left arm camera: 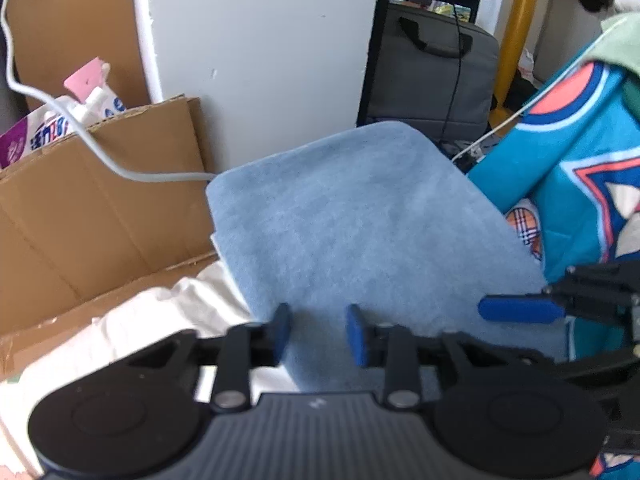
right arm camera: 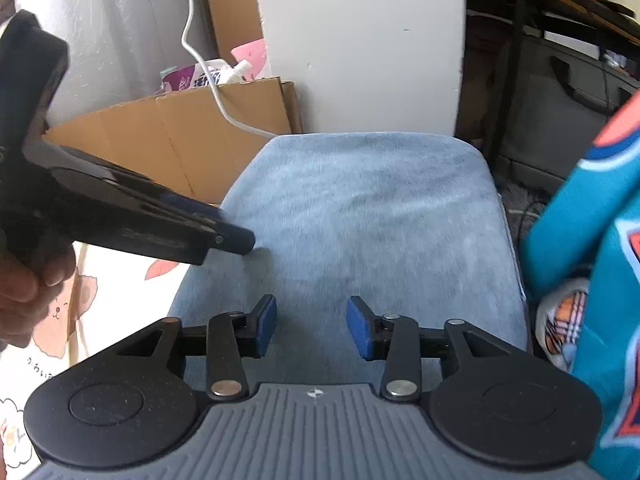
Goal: Fold clothes
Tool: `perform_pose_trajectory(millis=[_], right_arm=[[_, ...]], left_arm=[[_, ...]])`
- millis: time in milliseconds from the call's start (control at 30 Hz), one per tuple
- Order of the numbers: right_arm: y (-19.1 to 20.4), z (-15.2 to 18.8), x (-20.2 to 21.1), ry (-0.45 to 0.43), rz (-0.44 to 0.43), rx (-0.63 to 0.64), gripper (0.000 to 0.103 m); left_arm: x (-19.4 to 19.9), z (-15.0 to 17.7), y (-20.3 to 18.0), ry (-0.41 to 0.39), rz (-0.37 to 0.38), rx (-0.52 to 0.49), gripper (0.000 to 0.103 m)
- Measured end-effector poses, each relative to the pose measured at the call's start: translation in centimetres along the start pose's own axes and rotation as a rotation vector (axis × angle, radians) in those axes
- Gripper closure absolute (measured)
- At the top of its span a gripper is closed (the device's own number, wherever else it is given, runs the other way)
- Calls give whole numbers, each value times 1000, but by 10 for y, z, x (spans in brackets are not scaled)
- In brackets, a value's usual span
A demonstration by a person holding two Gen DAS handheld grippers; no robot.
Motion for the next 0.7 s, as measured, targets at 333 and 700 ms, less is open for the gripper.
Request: perform_pose_trajectory(millis=[333, 700], right_arm=[[-24, 13, 23, -32, 50, -153, 7], [-25, 28, 19, 35, 86, -228, 1]], left_arm=[[35, 22, -7, 54, -13, 56, 9], [65, 31, -2, 85, -74, 43, 2]])
Point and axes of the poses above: each gripper's, at about its wrist camera, not at the fingertips, and x roughly against the way its jaws point, y to its left, z to its underside, the point moved 10 cm from there along -x, roughly the way its jaws point, and after that the axes turned 10 degrees about -x, right-handed, at the moved point
